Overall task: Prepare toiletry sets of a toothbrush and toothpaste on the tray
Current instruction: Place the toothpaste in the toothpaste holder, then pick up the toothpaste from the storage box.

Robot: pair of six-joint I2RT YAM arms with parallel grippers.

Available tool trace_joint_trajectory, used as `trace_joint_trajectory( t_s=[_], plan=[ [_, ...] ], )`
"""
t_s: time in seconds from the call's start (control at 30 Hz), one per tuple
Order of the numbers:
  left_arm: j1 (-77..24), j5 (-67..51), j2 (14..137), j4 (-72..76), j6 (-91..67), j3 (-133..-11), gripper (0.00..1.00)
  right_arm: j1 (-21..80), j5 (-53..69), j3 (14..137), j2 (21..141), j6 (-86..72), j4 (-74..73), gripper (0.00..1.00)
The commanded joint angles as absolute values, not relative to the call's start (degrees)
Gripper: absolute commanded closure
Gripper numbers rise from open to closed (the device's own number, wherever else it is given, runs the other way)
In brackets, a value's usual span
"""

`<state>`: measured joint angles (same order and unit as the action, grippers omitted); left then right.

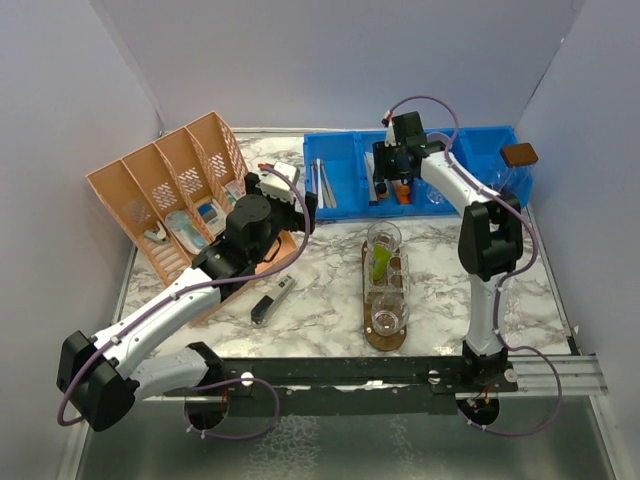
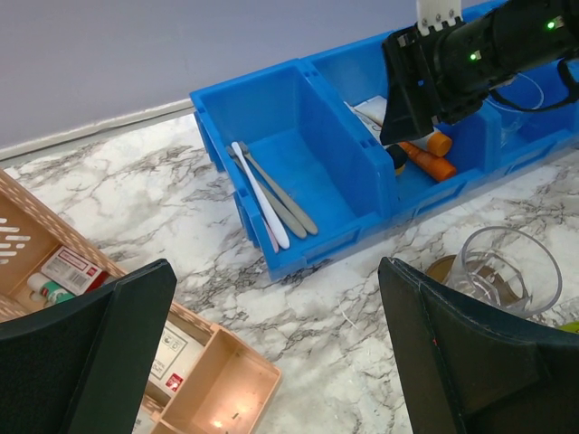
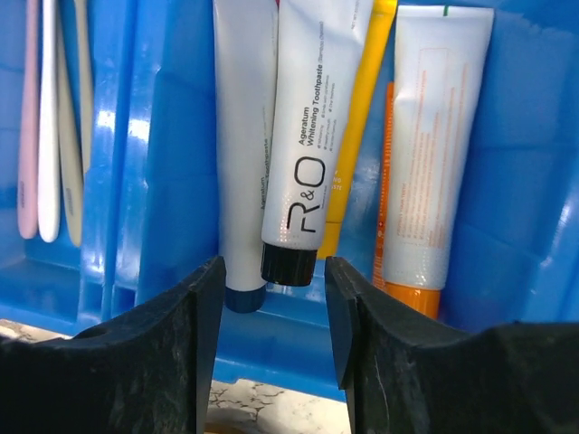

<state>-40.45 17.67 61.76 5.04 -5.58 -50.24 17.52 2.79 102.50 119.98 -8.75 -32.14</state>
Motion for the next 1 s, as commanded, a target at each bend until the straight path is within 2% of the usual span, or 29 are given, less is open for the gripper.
trace_joint_trajectory(
  t_s=[0.0,0.37,0.97],
  plan=[
    [-39.54,15.38,60.47,5.86,-7.0,-52.72,0.01,17.23,4.83,106.98,123.72,-7.86,-34.78,0.51],
    [-38.85,14.52,61.09,5.72,-7.64,-52.87,0.01,15.77,6.47,115.69,132.16,-8.38,-36.54,0.55],
    [-38.33,13.75,61.36,5.54,-8.18,-52.91,0.01,13.71,17.58,113.88,133.88,-11.84,-34.24,0.59]
  ],
)
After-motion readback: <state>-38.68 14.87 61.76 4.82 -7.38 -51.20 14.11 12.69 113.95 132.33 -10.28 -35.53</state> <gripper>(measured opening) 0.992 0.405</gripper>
